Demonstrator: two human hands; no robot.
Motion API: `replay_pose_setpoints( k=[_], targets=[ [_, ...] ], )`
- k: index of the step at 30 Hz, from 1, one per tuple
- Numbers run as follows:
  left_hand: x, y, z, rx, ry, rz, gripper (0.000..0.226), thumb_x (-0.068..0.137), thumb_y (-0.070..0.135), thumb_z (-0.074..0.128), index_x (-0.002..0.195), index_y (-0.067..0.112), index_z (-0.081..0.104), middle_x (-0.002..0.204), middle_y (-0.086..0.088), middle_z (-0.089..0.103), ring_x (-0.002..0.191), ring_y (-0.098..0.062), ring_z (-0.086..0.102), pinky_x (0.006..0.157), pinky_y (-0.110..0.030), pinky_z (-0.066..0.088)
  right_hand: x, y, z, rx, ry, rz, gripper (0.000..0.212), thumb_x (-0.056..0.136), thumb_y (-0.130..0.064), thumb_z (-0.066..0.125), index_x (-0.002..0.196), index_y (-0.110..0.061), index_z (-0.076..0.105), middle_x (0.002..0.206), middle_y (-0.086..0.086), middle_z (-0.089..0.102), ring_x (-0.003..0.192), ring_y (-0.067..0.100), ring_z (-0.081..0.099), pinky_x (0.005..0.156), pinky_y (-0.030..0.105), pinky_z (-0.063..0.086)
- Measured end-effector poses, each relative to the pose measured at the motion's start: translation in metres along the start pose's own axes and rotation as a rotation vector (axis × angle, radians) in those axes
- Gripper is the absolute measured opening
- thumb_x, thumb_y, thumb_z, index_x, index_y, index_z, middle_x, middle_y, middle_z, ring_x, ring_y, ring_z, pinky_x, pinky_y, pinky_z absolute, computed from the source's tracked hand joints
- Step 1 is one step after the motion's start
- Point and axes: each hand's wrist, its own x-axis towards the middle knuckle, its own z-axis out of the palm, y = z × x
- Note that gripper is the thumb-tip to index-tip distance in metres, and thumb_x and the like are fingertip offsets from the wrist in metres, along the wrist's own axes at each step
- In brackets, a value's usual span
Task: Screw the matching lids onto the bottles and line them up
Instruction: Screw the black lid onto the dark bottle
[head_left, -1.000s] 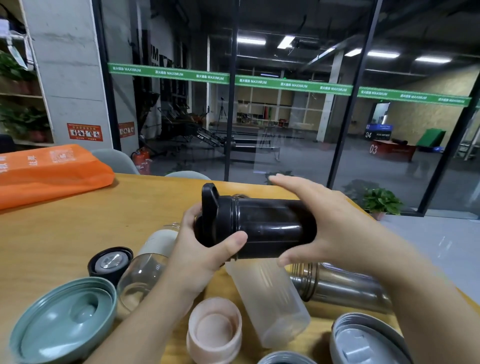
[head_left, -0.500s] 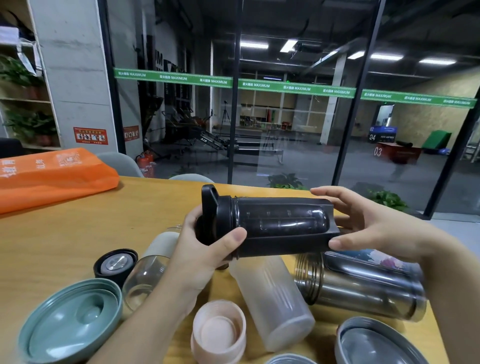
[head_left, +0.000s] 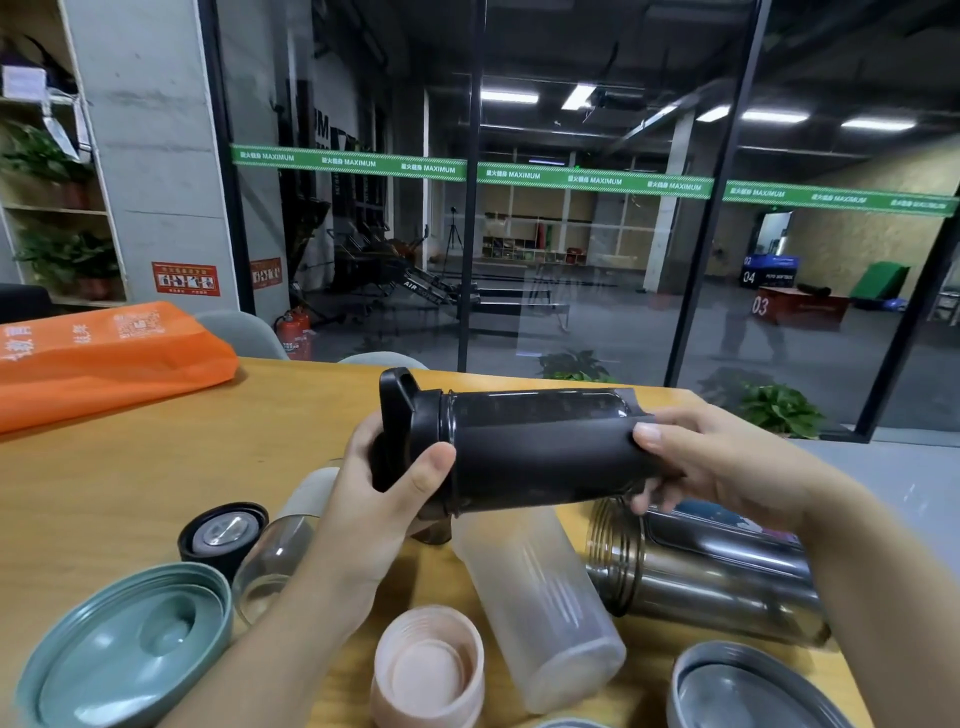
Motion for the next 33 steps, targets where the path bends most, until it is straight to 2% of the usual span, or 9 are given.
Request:
replay_pose_setpoints(
  k=[4, 6, 10, 13, 17, 22, 25, 28, 33],
  targets=[
    [0.0, -0.004, 0.0, -0.008, -0.007, 0.032, 0.09, 0.032, 0.065, 0.083, 0.112, 0.035, 0.057, 0.1, 0.007, 0.072, 0.097, -0.016, 0.068, 0.073, -0.034, 0.056, 0.002, -0.004, 0.008, -0.008, 0.129, 0.109, 0.063, 0.071, -0.066, 0.065, 0.094, -0.007, 0.063, 0.062, 0.005, 0.066, 0.052, 0.023, 0.057, 0.043, 0.023, 0.043],
    [-0.001, -0.004, 0.001, 0.039, -0.004, 0.084, 0.086, 0.036, 0.063, 0.084, 0.113, 0.039, 0.055, 0.1, 0.014, 0.07, 0.1, -0.012, 0.066, 0.082, -0.035, 0.053, 0.006, -0.002, 0.011, -0.019, 0.172, 0.232, 0.079, 0.073, -0.075, 0.048, 0.099, -0.002, 0.061, 0.063, 0.014, 0.066, 0.046, 0.023, 0.053, 0.04, 0.023, 0.038],
    [-0.006, 0.0, 0.003, 0.141, 0.003, 0.2, 0.084, 0.049, 0.045, 0.075, 0.126, 0.032, 0.045, 0.1, 0.026, 0.067, 0.098, 0.005, 0.063, 0.076, -0.009, 0.048, 0.009, 0.004, 0.012, -0.006, 0.156, 0.332, 0.101, 0.075, -0.082, 0.031, 0.109, 0.008, 0.06, 0.061, 0.02, 0.063, 0.041, 0.022, 0.049, 0.038, 0.022, 0.034],
    [-0.006, 0.001, 0.005, 0.112, 0.025, 0.203, 0.083, 0.05, 0.042, 0.075, 0.126, 0.028, 0.047, 0.1, 0.019, 0.07, 0.097, -0.001, 0.065, 0.078, -0.016, 0.05, 0.009, 0.005, 0.009, -0.048, 0.14, 0.307, 0.104, 0.07, -0.086, 0.03, 0.106, 0.005, 0.064, 0.07, 0.022, 0.067, 0.046, 0.023, 0.053, 0.043, 0.025, 0.037],
    [-0.003, -0.002, 0.004, 0.015, 0.067, 0.131, 0.074, 0.049, 0.041, 0.078, 0.118, 0.03, 0.053, 0.104, 0.002, 0.069, 0.103, -0.024, 0.065, 0.09, -0.049, 0.051, 0.006, 0.001, 0.004, 0.025, 0.136, 0.234, 0.1, 0.053, -0.086, 0.046, 0.118, -0.012, 0.061, 0.106, 0.016, 0.068, 0.07, 0.029, 0.068, 0.056, 0.028, 0.053],
    [-0.002, 0.0, 0.005, -0.04, 0.088, 0.075, 0.072, 0.048, 0.042, 0.078, 0.114, 0.028, 0.054, 0.105, -0.002, 0.068, 0.1, -0.023, 0.066, 0.081, -0.043, 0.055, -0.002, 0.0, -0.004, 0.104, -0.016, -0.056, 0.084, 0.051, -0.051, 0.086, 0.125, -0.057, 0.047, 0.134, 0.0, 0.056, 0.112, 0.026, 0.063, 0.092, 0.046, 0.053],
    [-0.002, 0.002, 0.006, -0.083, 0.074, 0.023, 0.067, 0.057, 0.033, 0.078, 0.119, 0.024, 0.053, 0.107, -0.003, 0.069, 0.088, -0.014, 0.071, 0.063, -0.028, 0.056, -0.002, 0.0, -0.006, 0.114, -0.045, -0.138, 0.085, 0.058, -0.025, 0.088, 0.128, -0.053, 0.048, 0.128, -0.011, 0.06, 0.113, 0.031, 0.062, 0.095, 0.051, 0.049],
    [-0.001, 0.005, 0.007, -0.097, 0.06, -0.024, 0.069, 0.058, 0.03, 0.084, 0.12, 0.021, 0.053, 0.105, -0.003, 0.07, 0.081, -0.009, 0.071, 0.06, -0.029, 0.057, -0.002, 0.0, -0.008, 0.123, -0.048, -0.15, 0.079, 0.069, -0.003, 0.073, 0.131, -0.046, 0.047, 0.128, -0.004, 0.062, 0.112, 0.033, 0.062, 0.097, 0.048, 0.047],
    [-0.003, 0.007, 0.011, -0.083, 0.064, -0.065, 0.074, 0.046, 0.046, 0.077, 0.112, 0.023, 0.054, 0.109, -0.004, 0.068, 0.079, -0.005, 0.07, 0.06, -0.029, 0.057, 0.001, 0.008, -0.011, 0.113, -0.056, -0.097, 0.085, 0.052, -0.035, 0.091, 0.128, -0.041, 0.054, 0.124, 0.005, 0.064, 0.111, 0.028, 0.063, 0.087, 0.036, 0.055]
  ],
)
